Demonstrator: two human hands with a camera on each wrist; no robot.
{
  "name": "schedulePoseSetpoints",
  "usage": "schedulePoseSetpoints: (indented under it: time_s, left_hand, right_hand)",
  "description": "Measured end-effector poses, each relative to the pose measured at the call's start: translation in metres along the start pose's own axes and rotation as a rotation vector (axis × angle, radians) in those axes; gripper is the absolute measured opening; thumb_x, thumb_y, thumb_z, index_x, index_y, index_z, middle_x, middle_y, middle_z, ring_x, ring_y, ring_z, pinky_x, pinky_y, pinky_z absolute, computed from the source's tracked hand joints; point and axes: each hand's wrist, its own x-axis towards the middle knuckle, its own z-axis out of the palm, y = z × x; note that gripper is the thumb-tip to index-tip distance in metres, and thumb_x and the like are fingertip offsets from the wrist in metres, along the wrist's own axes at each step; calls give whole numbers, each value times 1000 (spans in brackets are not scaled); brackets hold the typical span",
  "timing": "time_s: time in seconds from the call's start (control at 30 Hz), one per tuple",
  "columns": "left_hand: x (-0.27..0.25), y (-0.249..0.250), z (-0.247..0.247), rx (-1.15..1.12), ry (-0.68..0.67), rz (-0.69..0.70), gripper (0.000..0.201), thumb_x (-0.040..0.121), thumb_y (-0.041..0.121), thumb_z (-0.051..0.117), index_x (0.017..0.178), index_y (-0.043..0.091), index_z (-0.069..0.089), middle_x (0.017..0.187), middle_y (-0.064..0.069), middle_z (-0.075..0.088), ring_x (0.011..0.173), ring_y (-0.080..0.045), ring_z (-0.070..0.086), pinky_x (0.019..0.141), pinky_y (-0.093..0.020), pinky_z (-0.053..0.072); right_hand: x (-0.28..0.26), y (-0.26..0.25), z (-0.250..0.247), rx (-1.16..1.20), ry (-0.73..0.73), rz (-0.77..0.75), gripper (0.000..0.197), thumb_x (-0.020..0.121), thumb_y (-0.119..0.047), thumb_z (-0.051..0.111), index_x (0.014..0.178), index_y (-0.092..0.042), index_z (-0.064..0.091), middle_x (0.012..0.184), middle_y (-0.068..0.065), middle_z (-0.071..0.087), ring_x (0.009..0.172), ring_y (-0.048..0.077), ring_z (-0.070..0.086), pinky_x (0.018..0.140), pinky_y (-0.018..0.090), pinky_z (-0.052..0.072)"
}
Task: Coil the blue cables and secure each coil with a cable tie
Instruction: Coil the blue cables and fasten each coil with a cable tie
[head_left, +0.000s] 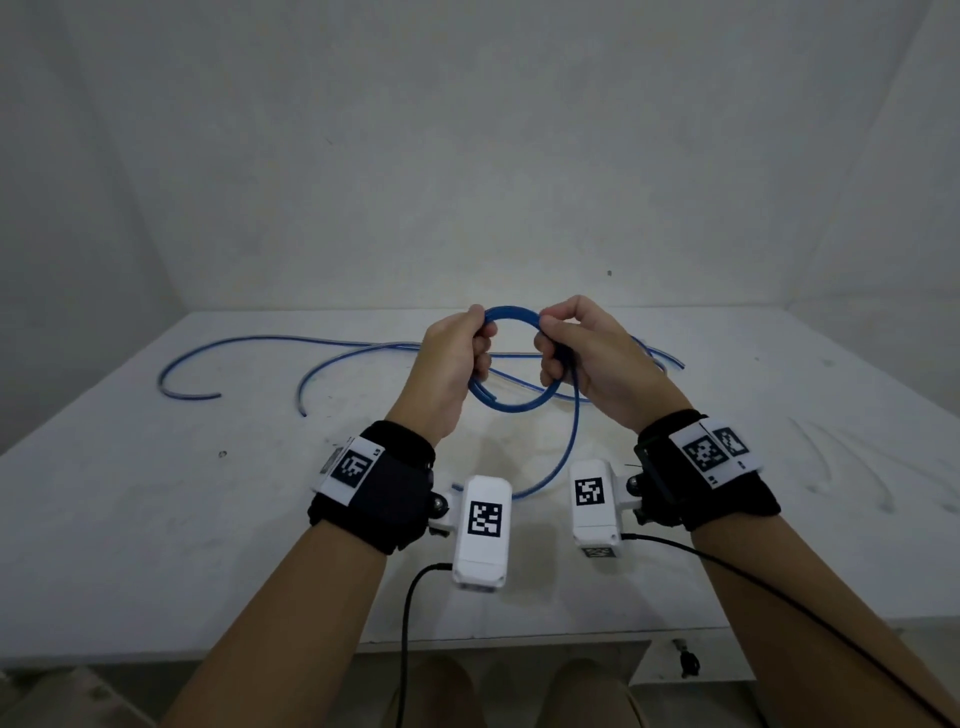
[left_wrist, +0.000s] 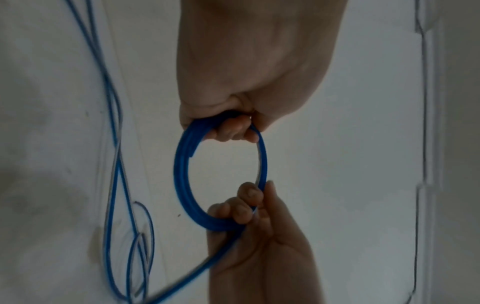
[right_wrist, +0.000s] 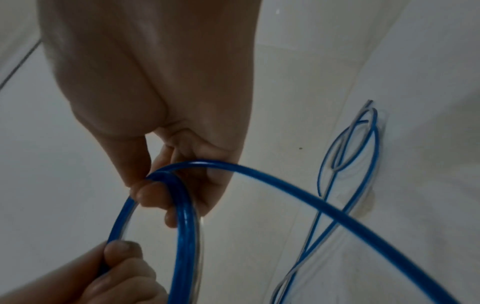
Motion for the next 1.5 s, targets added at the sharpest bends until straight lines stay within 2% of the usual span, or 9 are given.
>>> schedulePoseSetpoints:
  time_s: [0.23, 0.43, 0.57, 0.7, 0.93, 1.07, 1.17, 1.37, 1.5]
  left_hand:
    - [-1, 13, -3, 259, -189, -13, 36, 102, 24, 39, 77, 9, 60, 53, 3, 44, 47, -13, 38, 52, -24, 35]
    - [-2, 13, -1, -69, -52, -21, 33, 102, 24, 42, 75, 11, 54, 54, 5, 38, 46, -9, 33, 50, -22, 33]
    - [-6, 11, -2, 50, -78, -68, 34, 100, 20, 40, 82, 5, 64, 58, -2, 51, 44, -16, 47, 51, -27, 43]
    - [-5, 15, 0, 233, -99, -2, 33, 100, 24, 43, 79, 7, 63, 50, 7, 44, 41, -10, 36, 48, -24, 34]
    - [-2, 8, -5, -121, -15, -20, 32, 101, 20, 41, 77, 8, 57, 51, 6, 35, 41, -9, 29, 47, -24, 31]
    - [-4, 14, -9, 73, -160, -132, 36, 99, 27, 39, 82, 6, 64, 51, 3, 41, 43, -13, 37, 48, -26, 37]
    - [-5, 16, -7, 241, -187, -72, 37, 100, 35, 46, 76, 10, 61, 48, 8, 35, 42, -10, 30, 47, -24, 32]
    - [-3, 6, -4, -214, -22, -51, 35, 101, 30, 47, 70, 14, 50, 50, 7, 29, 43, -9, 25, 47, -22, 30]
    - [-5, 5, -8, -239, -78, -135, 36, 101, 30, 41, 72, 11, 53, 49, 4, 36, 40, -12, 33, 49, -27, 35]
  right_hand:
    - [6, -9, 0, -132, -58, -18, 8, 97, -10, 51, 90, -12, 51, 64, 3, 49, 50, 13, 37, 53, 26, 37]
    - [4, -2, 3, 126, 29, -2, 7, 99, -9, 48, 95, -13, 52, 67, 3, 51, 50, 14, 41, 53, 27, 40]
    - [5, -6, 1, -35, 5, -11, 8, 98, -7, 48, 92, -11, 51, 65, 2, 47, 49, 11, 33, 51, 24, 33]
    - [5, -9, 3, -153, -74, -39, 4, 97, -9, 51, 94, -10, 54, 62, 0, 50, 49, 13, 38, 52, 26, 36]
    - [1, -6, 0, 13, -47, -37, 4, 98, -7, 49, 99, -10, 52, 67, 3, 51, 53, 15, 45, 58, 28, 41]
    - [1, -9, -3, -114, -99, -26, 5, 97, -5, 51, 95, -9, 54, 63, 0, 49, 52, 13, 41, 55, 26, 39]
    - [-1, -9, 0, -172, -135, -47, 5, 97, -6, 52, 98, -8, 55, 67, 5, 49, 53, 14, 44, 55, 25, 42]
    - [-3, -7, 2, 20, -26, -48, 10, 100, -9, 46, 105, -11, 54, 71, 6, 55, 59, 21, 55, 64, 32, 51]
    - [-5, -6, 3, 114, -33, 4, 9, 100, -6, 43, 101, -9, 51, 67, 4, 45, 51, 16, 41, 56, 31, 46]
